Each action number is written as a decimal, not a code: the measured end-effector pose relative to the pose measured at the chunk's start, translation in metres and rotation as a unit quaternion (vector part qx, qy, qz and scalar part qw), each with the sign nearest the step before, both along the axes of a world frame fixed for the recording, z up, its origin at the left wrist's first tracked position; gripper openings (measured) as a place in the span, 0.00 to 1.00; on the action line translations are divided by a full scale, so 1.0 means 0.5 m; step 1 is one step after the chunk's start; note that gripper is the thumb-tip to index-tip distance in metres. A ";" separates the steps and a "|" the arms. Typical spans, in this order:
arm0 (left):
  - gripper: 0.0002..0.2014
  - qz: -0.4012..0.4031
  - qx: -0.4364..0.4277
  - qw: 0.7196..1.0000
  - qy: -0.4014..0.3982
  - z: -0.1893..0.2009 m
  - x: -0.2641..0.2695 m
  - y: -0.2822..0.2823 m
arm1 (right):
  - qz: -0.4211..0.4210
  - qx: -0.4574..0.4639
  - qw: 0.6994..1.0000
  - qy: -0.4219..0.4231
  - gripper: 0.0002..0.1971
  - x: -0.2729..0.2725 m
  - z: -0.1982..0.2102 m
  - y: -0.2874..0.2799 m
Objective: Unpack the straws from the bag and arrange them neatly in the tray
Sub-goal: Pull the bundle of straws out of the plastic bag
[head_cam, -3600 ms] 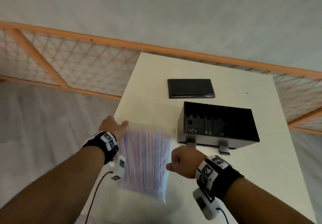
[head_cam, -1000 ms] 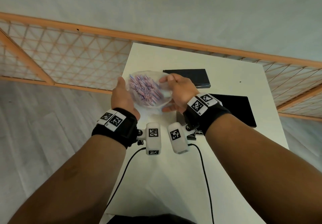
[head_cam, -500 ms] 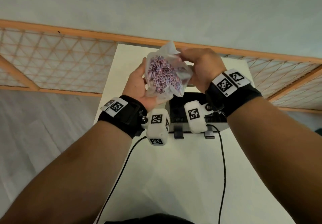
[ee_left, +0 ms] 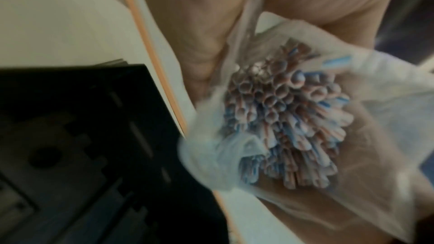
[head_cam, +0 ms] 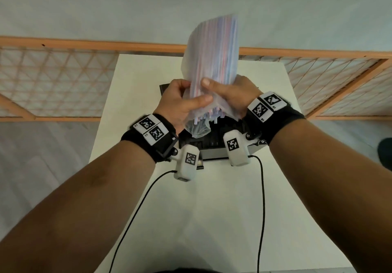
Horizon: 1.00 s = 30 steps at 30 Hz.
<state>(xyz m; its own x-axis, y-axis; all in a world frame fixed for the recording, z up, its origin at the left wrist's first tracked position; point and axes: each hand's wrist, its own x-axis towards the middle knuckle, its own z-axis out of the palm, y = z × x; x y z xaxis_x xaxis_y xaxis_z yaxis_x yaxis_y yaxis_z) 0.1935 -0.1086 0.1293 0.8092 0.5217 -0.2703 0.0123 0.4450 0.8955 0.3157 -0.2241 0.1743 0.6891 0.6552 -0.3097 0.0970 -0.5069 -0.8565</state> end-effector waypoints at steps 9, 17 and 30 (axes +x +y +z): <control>0.52 -0.135 0.216 0.966 0.045 -0.052 0.002 0.004 | 0.058 0.122 0.990 -0.046 0.42 -0.005 -0.042 -0.049; 0.44 -0.116 0.293 0.947 0.065 -0.061 -0.033 0.013 | 0.089 0.043 0.984 -0.150 0.51 -0.017 -0.074 -0.065; 0.40 -0.075 0.242 0.966 0.050 -0.074 -0.097 -0.016 | 0.118 -0.034 0.971 -0.206 0.35 -0.052 -0.085 -0.096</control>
